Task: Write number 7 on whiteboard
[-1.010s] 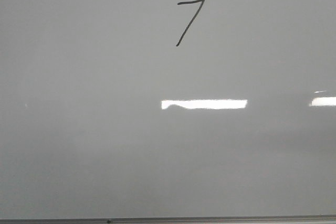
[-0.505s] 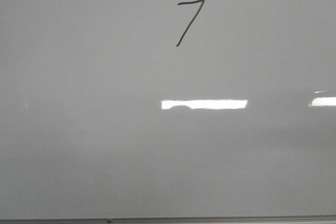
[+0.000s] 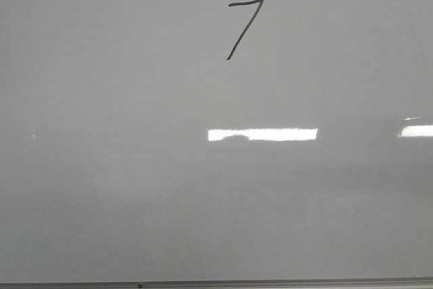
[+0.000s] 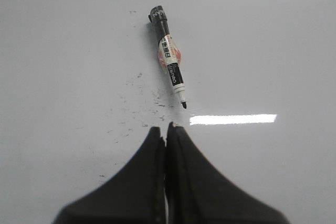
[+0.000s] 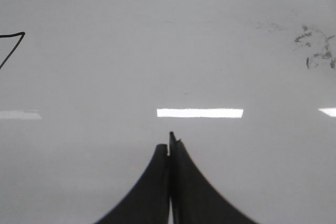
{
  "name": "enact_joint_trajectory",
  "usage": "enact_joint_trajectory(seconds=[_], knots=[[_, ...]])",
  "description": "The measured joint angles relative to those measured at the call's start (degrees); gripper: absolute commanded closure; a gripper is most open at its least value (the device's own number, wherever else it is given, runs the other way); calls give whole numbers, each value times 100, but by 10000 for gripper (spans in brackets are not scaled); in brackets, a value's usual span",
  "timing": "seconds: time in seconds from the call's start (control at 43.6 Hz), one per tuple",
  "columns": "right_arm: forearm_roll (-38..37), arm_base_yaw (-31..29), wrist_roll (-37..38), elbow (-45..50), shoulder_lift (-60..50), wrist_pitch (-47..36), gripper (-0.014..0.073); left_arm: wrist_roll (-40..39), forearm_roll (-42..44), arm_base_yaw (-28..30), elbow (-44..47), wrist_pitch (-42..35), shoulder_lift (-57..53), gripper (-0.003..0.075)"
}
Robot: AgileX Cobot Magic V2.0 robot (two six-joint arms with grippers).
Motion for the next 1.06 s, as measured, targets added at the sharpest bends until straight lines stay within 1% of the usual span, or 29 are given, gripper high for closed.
enact_joint_trajectory(seconds=[0.39, 1.055], knots=[[-32, 0, 28, 0, 0, -303, 711, 0, 0, 0, 0, 0, 0, 741], [-42, 0, 42, 0, 0, -303, 711, 0, 0, 0, 0, 0, 0, 741]])
